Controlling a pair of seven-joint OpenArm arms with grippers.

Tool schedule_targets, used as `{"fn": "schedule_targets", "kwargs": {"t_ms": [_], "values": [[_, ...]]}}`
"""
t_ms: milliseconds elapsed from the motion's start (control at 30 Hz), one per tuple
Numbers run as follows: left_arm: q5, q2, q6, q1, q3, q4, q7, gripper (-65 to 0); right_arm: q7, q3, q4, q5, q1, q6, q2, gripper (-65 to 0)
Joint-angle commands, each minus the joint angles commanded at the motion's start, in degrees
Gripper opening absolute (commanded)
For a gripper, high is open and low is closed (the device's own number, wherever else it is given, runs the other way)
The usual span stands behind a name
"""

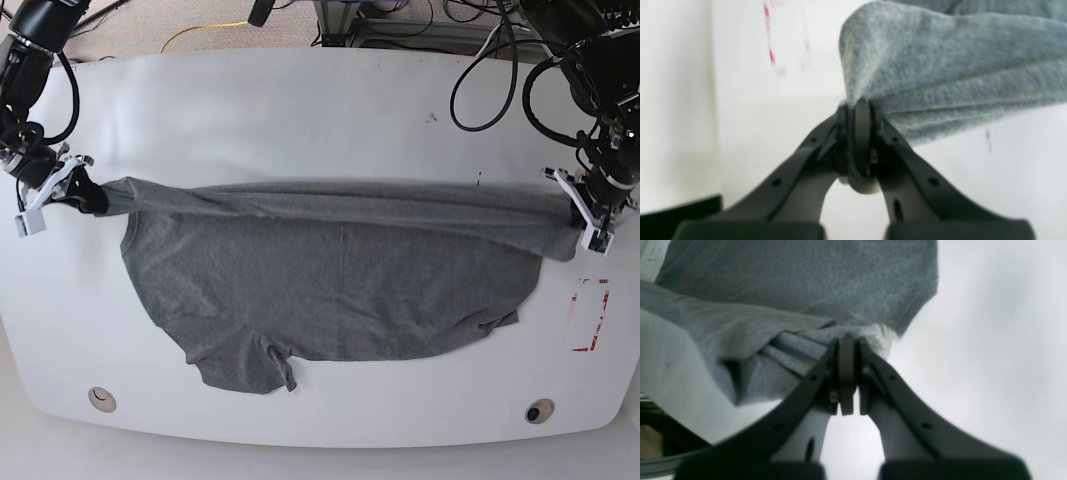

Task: Fold the T-shirt properly
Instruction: 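Lower the shirt edge flat and open both grippers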

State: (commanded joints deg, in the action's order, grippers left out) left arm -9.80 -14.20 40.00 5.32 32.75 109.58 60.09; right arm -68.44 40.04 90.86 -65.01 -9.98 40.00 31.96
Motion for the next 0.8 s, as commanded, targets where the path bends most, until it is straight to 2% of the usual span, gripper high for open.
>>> {"fn": "schedule_targets", "kwargs": {"t_ms": [100, 333, 467, 567, 800], "values": [[0.2, 0.0, 0.0, 3.3, 0.1, -0.4, 0.0, -65.0, 0.0, 0.9, -0.2, 0.4, -2.8, 0.00, -1.2, -65.0], [0.3, -0.1, 0.0, 7.3, 3.4, -1.1, -0.1, -65.0, 0.0, 1.2, -0.1, 9.0, -7.4, 0.00, -2.5, -65.0], [0.3, -0.1, 0.0, 7.1, 5.0, -5.3, -4.7, -65.0, 0.0, 1.1, -0.1, 13.3, -7.5, 0.00, -3.3, -65.0], [0.3, -0.2, 0.0, 6.2, 4.7, -8.4, -8.4, -65.0, 0.0, 1.1, -0.1, 13.5, -5.8, 0.00, -3.6, -65.0], [0.4, -0.2, 0.0, -0.4, 3.3, -14.4, -8.6, -65.0, -0.2, -1.1, -0.3, 13.7, -1.3, 0.00, -3.6, -65.0]]}}
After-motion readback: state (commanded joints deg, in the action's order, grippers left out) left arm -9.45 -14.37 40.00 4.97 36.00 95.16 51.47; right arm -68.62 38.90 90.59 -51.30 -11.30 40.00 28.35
